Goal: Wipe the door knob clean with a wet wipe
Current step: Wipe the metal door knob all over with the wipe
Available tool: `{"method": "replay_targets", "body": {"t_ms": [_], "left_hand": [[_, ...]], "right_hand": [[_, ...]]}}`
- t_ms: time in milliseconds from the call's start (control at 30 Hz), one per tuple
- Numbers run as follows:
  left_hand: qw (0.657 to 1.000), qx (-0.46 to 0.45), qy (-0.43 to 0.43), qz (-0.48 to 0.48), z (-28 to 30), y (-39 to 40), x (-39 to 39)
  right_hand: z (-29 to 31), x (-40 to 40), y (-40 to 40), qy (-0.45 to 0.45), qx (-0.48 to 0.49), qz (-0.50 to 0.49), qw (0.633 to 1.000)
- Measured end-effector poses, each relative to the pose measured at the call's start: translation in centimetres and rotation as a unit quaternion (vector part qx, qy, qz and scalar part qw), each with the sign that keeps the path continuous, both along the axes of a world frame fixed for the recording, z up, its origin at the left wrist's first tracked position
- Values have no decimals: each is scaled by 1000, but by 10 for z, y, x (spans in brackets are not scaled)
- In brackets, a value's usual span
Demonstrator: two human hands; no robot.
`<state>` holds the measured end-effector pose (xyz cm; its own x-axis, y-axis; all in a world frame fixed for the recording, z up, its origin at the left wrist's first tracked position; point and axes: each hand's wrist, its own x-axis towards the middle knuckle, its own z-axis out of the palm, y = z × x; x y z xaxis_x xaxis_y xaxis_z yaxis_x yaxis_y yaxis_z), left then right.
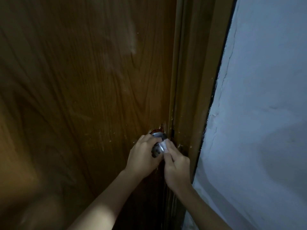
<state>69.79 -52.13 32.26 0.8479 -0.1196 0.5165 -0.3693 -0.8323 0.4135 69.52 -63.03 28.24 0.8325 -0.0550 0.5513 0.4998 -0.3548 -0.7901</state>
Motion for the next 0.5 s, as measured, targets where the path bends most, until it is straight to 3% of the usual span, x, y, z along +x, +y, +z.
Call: {"method": "replay_targets", "body": {"t_ms": [67,200,367,500], "left_hand": [[1000,0,-5,3,0,0,0],[1000,5,-4,13,-1,-1,-1],[1000,10,-9,12,-1,0,-1],[1000,5,-12,0,0,-1,-1]], "right_hand": [[1,-2,3,0,-2,-5,1000],[-5,6,-3,88,56,3,995],[-17,-6,-2,23,10,-31,999],[-2,8,-2,7,-18,4,1000]]}}
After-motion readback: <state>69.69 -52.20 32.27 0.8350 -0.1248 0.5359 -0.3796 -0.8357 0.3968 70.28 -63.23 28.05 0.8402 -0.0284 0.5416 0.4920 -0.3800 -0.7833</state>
